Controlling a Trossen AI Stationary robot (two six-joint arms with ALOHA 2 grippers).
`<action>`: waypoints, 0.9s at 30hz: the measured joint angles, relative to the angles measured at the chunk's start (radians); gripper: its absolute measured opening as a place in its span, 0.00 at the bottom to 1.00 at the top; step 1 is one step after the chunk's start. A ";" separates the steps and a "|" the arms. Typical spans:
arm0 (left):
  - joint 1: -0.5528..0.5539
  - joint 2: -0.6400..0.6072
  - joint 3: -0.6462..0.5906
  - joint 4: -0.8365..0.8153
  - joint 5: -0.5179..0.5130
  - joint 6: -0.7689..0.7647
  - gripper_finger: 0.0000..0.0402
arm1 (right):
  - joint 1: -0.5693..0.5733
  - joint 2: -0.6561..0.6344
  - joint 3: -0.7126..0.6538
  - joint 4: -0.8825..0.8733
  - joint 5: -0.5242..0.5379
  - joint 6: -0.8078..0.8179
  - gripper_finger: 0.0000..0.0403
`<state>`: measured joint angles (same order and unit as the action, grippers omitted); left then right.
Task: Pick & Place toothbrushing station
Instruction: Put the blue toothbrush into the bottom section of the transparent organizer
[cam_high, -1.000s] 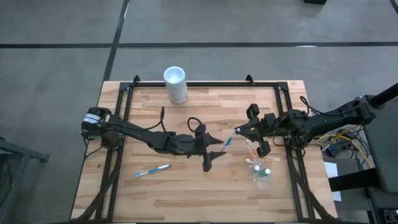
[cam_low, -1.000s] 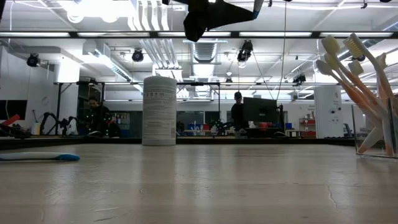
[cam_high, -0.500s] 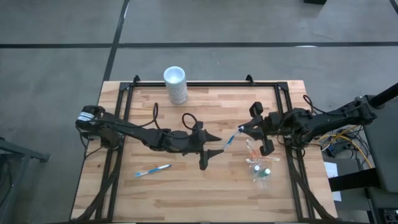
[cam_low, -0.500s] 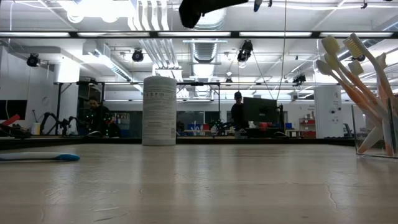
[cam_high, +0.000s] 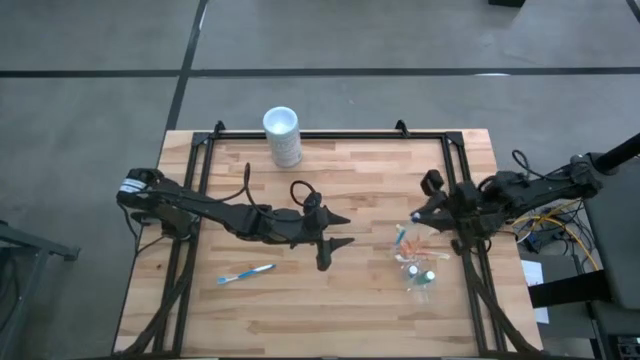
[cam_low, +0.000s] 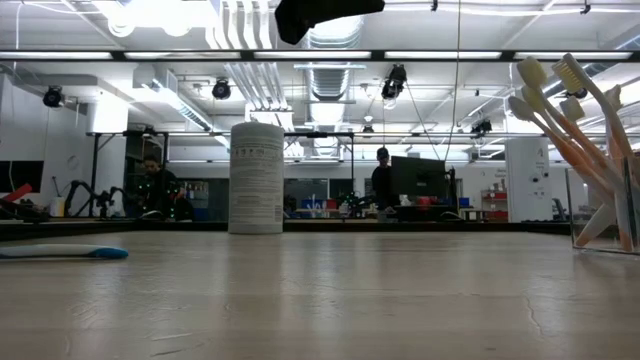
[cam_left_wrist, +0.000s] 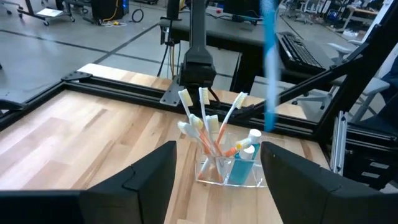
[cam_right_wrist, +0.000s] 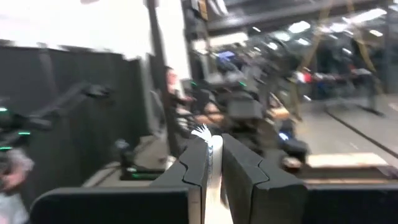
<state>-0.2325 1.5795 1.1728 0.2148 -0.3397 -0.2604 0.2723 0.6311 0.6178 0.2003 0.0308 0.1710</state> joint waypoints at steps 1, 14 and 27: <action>0.000 0.000 0.000 -0.002 0.000 0.000 0.59 | 0.017 -0.011 0.000 0.004 -0.008 -0.011 0.07; 0.001 0.000 0.000 -0.007 -0.028 -0.001 0.59 | 0.220 -0.046 0.000 -0.092 0.031 0.009 0.07; 0.002 0.000 0.000 -0.009 -0.027 -0.001 0.59 | 0.366 -0.056 0.000 -0.259 0.033 0.084 0.07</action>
<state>-0.2310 1.5795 1.1725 0.2054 -0.3672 -0.2615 0.6379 0.5751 0.6174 -0.0586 0.0635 0.2551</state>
